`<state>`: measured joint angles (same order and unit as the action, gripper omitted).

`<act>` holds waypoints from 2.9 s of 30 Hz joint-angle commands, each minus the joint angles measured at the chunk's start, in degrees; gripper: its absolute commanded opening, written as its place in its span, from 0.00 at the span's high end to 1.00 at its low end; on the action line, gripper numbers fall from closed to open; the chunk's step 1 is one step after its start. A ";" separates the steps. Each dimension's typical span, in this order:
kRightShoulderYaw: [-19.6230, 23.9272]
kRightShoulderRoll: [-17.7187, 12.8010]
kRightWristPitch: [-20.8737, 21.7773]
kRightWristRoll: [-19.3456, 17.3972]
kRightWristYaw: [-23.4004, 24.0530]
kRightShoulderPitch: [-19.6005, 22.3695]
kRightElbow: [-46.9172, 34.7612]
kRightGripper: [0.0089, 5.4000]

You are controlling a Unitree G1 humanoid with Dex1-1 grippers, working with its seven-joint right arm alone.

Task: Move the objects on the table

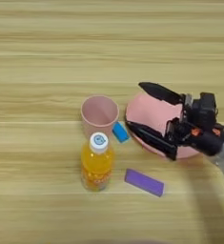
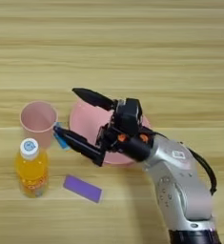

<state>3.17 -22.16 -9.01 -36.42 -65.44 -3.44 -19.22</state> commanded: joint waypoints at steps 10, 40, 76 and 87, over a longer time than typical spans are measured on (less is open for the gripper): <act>-8.47 -3.69 4.43 10.36 -2.50 1.91 -1.14 0.01; -17.61 0.01 11.63 21.12 1.48 4.36 6.95 0.32; 1.29 0.82 2.78 -0.82 9.49 11.25 -0.76 0.36; 7.89 0.32 1.87 -3.06 12.85 14.74 2.39 0.36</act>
<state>8.57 -20.34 -8.45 -38.67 -54.97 6.19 -15.36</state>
